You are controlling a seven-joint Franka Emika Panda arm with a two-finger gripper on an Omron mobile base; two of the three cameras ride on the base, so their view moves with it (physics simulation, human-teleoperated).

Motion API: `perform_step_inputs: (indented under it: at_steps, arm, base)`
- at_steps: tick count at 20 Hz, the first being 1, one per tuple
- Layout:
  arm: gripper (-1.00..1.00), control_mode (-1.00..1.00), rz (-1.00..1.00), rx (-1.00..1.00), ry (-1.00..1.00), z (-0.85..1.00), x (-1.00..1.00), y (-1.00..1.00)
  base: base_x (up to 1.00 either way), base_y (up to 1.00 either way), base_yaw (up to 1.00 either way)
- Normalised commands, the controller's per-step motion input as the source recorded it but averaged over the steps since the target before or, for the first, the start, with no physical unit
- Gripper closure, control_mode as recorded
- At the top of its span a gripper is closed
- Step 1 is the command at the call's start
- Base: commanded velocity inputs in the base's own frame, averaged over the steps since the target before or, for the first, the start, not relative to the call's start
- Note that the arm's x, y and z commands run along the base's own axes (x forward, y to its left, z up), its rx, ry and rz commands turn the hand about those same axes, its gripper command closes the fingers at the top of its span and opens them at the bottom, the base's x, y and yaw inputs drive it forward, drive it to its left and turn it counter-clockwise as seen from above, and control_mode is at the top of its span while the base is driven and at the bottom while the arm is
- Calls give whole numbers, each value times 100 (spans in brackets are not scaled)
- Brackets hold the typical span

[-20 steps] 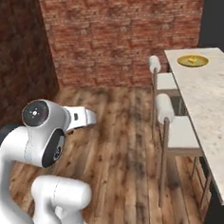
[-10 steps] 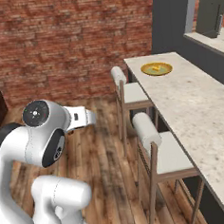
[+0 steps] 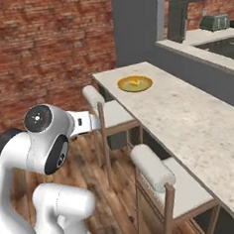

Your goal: Take the cheese, chicken drumstick, and bell pepper from the fridge and place them on the plate on the dining counter to create an appetizer plate.

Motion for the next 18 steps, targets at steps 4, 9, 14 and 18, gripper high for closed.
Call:
perform_step_inputs:
  at_steps: [4, 9, 14, 18]
  arm:
    - [100, 100, 0, 0, 0, 0, 0, 0]
    - [100, 100, 0, 0, 0, 0, 0, 0]
    - [100, 100, 0, 0, 0, 0, 0, 0]
    - [100, 100, 0, 0, 0, 0, 0, 0]
  base:
    - [94, 74, -46]
    - [91, 82, -47]
    - [90, 86, -48]
    - [94, 93, -48]
